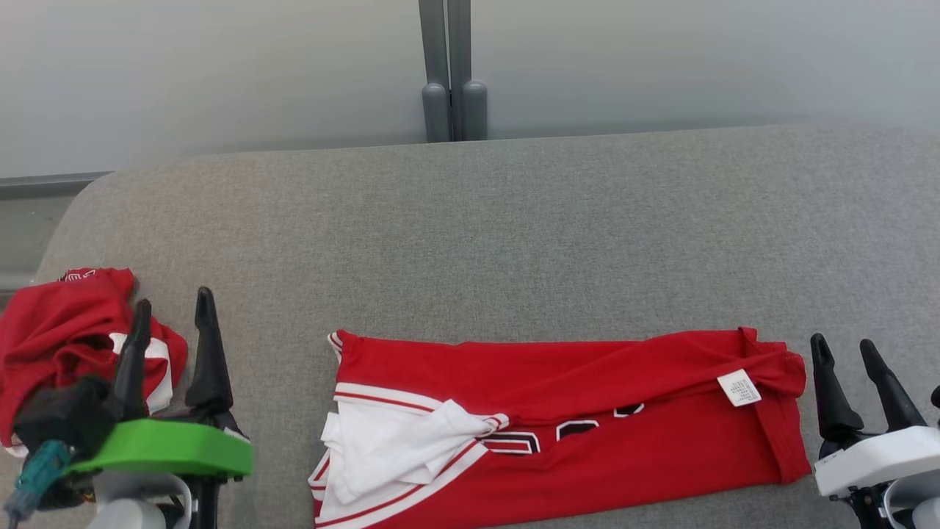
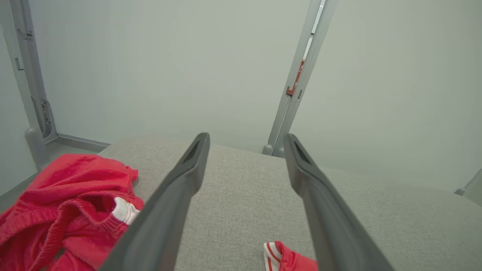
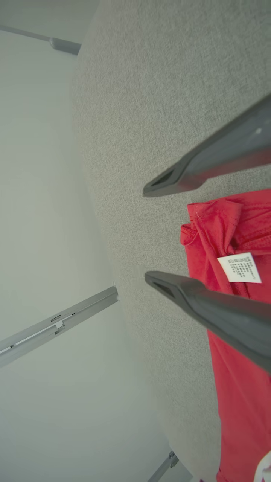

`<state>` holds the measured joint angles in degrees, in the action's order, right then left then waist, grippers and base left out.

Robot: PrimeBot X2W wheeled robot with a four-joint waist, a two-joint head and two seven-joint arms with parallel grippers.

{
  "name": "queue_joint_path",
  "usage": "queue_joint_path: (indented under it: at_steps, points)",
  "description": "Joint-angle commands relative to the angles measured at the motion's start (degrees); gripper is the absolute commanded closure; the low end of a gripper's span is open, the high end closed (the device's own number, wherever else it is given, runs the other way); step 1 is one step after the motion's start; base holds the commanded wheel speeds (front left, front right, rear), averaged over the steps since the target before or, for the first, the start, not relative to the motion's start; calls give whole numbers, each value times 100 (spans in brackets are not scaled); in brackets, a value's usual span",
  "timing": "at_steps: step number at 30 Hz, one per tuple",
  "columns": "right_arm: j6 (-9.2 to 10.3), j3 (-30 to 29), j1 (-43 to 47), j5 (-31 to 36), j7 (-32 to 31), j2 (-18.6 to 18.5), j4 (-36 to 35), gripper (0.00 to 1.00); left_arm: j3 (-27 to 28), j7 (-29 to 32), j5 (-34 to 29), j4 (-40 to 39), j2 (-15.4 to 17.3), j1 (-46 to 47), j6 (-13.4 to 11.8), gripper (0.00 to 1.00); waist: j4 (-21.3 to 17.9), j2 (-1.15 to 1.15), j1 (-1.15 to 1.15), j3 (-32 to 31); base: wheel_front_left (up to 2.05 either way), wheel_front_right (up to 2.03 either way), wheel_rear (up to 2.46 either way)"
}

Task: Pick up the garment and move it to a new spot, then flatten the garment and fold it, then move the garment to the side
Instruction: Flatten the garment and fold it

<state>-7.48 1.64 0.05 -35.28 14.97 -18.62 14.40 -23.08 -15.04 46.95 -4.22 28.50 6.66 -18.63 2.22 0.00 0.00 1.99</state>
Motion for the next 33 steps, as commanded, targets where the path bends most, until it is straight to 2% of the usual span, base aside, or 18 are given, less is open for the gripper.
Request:
queue_joint_path:
  at_steps: [1,6,13,21,30,33]
  points:
    - [-3,-47,72,94,-26,40,-63,0,213,-14,-223,-15,-203,-232,135,0,-26,0,0,11,0,0,0]
    - [-3,-165,80,286,-179,156,-111,0,682,-16,-705,125,-804,-635,632,0,-46,0,0,-16,0,0,0]
    - [-3,-461,-327,732,-731,400,472,0,919,-16,-1056,387,-1174,-682,1074,0,-58,0,0,-16,0,0,0]
    - [-3,-304,-898,590,-1174,507,1616,0,865,-17,-1242,711,-1440,-470,1374,0,78,0,0,106,0,0,0]
    - [-3,-49,-1266,-52,-867,398,2651,0,893,-17,-1367,957,-1508,-324,1560,0,258,0,0,253,0,0,0]
    - [-3,151,-1348,-329,-973,443,2873,0,878,-17,-1381,1007,-1519,-290,1585,0,290,0,0,287,0,0,0]
